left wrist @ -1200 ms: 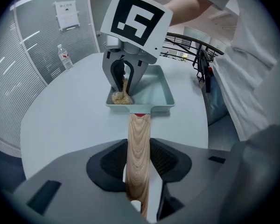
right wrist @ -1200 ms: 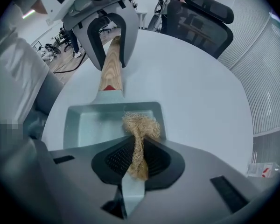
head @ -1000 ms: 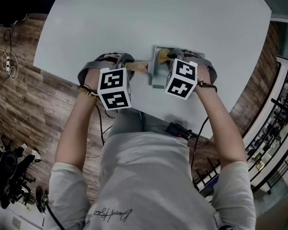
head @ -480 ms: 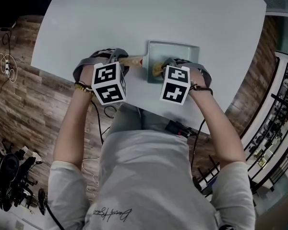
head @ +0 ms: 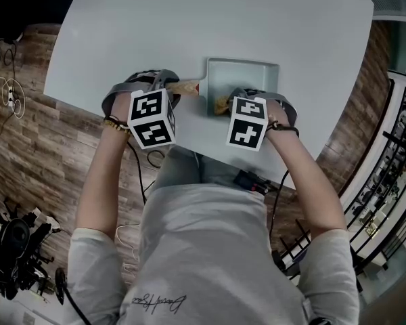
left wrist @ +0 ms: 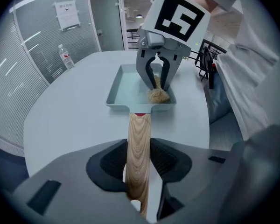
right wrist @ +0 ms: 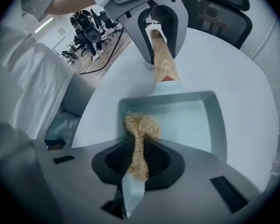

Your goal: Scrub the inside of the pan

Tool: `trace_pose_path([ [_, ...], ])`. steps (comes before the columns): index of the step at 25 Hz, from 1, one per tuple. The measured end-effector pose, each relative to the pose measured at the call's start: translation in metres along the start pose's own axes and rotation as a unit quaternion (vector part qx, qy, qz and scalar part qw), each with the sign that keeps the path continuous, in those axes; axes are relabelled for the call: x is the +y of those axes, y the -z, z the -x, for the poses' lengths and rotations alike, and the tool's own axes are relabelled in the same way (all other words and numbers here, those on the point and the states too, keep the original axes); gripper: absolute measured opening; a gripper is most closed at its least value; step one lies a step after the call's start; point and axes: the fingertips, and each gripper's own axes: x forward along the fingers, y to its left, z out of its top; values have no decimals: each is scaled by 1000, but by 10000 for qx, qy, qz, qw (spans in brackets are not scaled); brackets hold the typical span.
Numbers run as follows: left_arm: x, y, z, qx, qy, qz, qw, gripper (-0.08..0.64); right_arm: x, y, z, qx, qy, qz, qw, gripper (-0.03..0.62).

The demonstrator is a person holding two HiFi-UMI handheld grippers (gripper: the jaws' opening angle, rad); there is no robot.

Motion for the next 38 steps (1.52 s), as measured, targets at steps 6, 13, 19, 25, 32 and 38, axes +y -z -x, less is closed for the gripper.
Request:
trace_pose_path([
  [6,0,-1,1,32,-38,-117,9999,156,-28,7,5,-41,280,-193,9994,71],
  [13,-2,-6,2,18,-17,-134,9999,156,-76,13,16,-70,581,-477,9971,72],
  [19,-2,-7,5,3,-31,-86,10000,156,-91,13,23,-122,840,-581,9947,72],
  [25,-1,-5,2,43,-32,-43,10000,156,-84,12,18,-19,1180,-277,9926,72],
  [32,-1,-2,-1,113,-96,-29,9999,156,-52,18,10,8,748,-271,9968,72],
  [38,1,2,-1,166,-75,-58,9998,156,-23,20,4,34,408,-145,9991,72],
])
